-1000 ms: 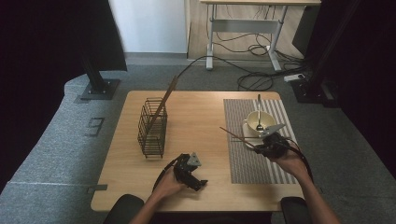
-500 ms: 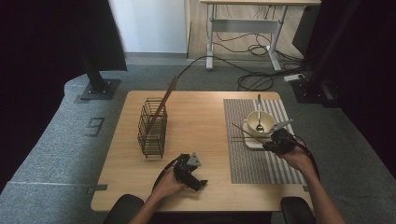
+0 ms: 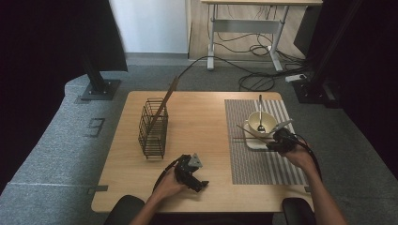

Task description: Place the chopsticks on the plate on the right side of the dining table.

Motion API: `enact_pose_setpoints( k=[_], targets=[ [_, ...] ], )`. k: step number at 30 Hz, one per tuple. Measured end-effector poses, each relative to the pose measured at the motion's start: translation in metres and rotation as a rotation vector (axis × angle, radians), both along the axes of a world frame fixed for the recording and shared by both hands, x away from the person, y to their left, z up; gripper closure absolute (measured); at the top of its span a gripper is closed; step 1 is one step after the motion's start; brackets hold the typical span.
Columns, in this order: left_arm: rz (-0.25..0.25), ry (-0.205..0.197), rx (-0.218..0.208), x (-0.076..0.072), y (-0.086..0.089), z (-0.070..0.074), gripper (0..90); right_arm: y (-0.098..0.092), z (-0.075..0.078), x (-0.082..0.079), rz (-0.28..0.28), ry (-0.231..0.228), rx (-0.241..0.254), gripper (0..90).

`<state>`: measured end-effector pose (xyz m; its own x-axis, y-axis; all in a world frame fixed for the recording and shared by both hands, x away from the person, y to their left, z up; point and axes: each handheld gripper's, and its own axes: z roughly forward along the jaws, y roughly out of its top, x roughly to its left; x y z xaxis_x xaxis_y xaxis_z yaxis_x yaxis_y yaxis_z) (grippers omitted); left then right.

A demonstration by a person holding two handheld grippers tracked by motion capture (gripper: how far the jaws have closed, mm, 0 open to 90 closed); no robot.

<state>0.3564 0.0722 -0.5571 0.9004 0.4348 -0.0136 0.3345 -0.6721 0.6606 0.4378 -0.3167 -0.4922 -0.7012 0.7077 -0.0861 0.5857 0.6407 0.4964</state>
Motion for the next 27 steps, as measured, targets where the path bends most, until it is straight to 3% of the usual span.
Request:
enact_pose_setpoints(
  k=[11, 27],
  targets=[
    [-0.003, -0.001, -0.001, -0.001, 0.000, 0.000, 0.0, -0.005, -0.009, 0.014, 0.002, 0.006, 0.000, 82.1],
    [-0.006, -0.001, -0.001, -0.001, 0.000, 0.000, 0.0, -0.013, -0.017, 0.019, -0.050, 0.000, -0.006, 74.5]
  ],
)
